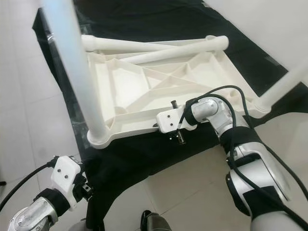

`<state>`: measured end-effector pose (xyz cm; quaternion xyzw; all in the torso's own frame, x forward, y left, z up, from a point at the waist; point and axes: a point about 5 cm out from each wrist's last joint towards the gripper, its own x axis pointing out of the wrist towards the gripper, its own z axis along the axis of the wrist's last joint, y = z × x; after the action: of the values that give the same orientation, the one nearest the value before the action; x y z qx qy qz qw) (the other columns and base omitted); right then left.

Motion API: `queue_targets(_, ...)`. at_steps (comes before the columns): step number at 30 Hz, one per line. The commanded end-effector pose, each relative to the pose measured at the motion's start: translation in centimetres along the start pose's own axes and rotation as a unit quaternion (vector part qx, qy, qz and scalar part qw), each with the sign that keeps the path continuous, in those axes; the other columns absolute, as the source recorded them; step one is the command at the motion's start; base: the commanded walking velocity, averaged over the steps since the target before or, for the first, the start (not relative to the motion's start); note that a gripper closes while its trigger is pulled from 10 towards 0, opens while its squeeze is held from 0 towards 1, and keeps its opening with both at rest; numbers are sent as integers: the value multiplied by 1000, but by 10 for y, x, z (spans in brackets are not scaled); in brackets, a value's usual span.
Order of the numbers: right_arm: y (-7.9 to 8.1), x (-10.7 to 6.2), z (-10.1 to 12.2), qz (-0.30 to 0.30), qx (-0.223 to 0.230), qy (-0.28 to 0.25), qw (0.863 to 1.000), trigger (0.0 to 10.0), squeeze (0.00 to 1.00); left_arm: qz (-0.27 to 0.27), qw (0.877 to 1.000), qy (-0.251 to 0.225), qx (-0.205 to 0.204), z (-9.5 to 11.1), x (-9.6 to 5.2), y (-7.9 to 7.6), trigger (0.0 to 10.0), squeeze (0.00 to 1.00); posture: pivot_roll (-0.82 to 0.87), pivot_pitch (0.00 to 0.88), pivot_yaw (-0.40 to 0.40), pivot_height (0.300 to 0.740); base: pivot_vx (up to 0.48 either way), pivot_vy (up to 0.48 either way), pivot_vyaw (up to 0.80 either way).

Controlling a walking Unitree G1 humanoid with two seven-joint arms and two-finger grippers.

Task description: Building children table

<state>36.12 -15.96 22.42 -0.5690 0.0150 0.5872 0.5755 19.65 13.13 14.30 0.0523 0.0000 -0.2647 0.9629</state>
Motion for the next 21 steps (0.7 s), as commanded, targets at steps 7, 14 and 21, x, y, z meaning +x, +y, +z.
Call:
queue_targets(7, -23, -9, 11, -48, -87, 13, 995, 0, 0, -9, 1000, 18, -4, -5, -3, -3, 10000, 0, 110, 273, -99, 740, 0, 0, 0)
queue_targets(14, -43, -33, -4, -84, -114, 135, 981, 0, 0, -8, 1000, 19, -3, -5, -5, -2, 10000, 0, 109, 279, -102, 740, 0, 0, 0)
queue_targets(21, -52, -39, -5, -105, -125, 163, 973, 0, 0, -7, 1000, 19, -3, -4, -5, -3, 10000, 0, 112, 281, -103, 740, 0, 0, 0)
